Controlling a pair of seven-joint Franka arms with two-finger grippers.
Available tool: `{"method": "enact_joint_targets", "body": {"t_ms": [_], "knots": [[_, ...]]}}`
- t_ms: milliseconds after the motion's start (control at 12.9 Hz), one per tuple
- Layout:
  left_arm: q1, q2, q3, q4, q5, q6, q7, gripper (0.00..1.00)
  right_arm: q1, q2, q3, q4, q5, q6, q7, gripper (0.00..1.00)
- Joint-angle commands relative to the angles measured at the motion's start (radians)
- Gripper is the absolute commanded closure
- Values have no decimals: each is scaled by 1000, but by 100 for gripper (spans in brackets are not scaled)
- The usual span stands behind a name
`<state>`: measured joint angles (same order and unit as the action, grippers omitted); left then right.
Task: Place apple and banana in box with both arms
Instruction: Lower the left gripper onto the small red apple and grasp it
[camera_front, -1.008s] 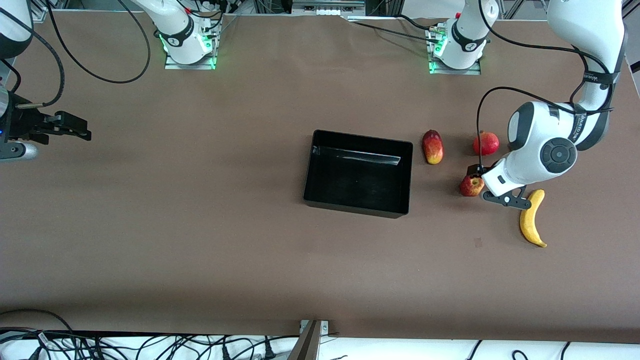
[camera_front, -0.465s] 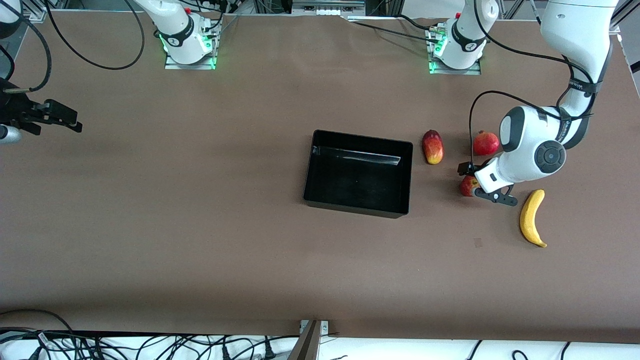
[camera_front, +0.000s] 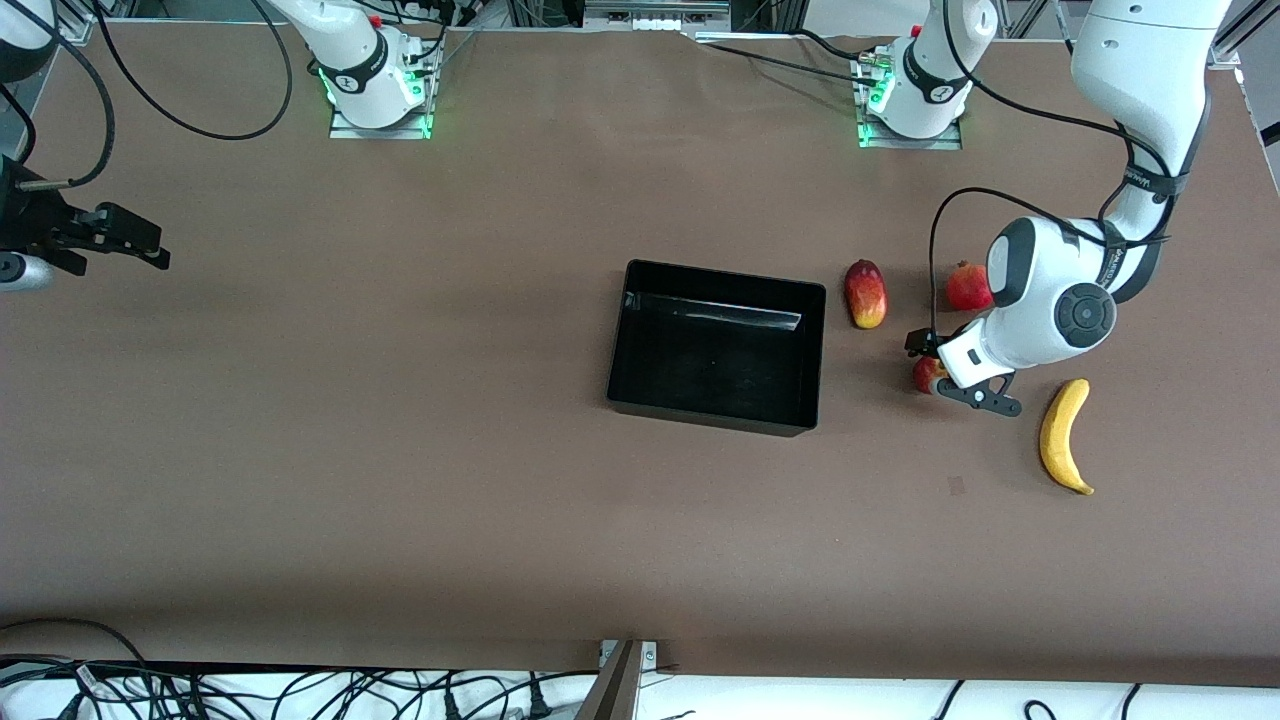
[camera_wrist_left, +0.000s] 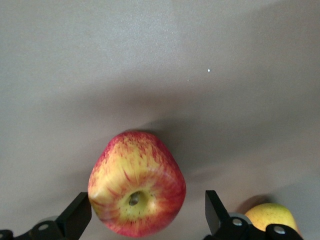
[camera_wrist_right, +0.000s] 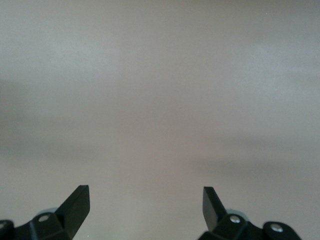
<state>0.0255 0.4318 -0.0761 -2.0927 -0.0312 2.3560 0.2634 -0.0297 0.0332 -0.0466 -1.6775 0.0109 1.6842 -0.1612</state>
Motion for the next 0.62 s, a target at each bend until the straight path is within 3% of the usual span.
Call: {"method": "enact_joint_targets", "body": {"t_ms": [0, 310, 388, 465, 543], "knots": [[5, 13, -2, -1, -22, 25, 54, 0, -21, 21, 21, 55, -6, -41, 9, 0], [7, 44, -1, 13, -19, 58, 54, 0, -22, 19, 11, 53, 7, -46, 51, 0], [7, 45, -1, 25, -19, 54, 54, 20, -22, 19, 13, 53, 8, -44, 51, 0], [7, 45, -1, 37, -18, 45, 56, 46, -22, 19, 13, 53, 8, -47, 52, 0], [5, 45, -1, 42, -18, 43, 51, 81, -22, 19, 14, 53, 8, -51, 51, 0]]}}
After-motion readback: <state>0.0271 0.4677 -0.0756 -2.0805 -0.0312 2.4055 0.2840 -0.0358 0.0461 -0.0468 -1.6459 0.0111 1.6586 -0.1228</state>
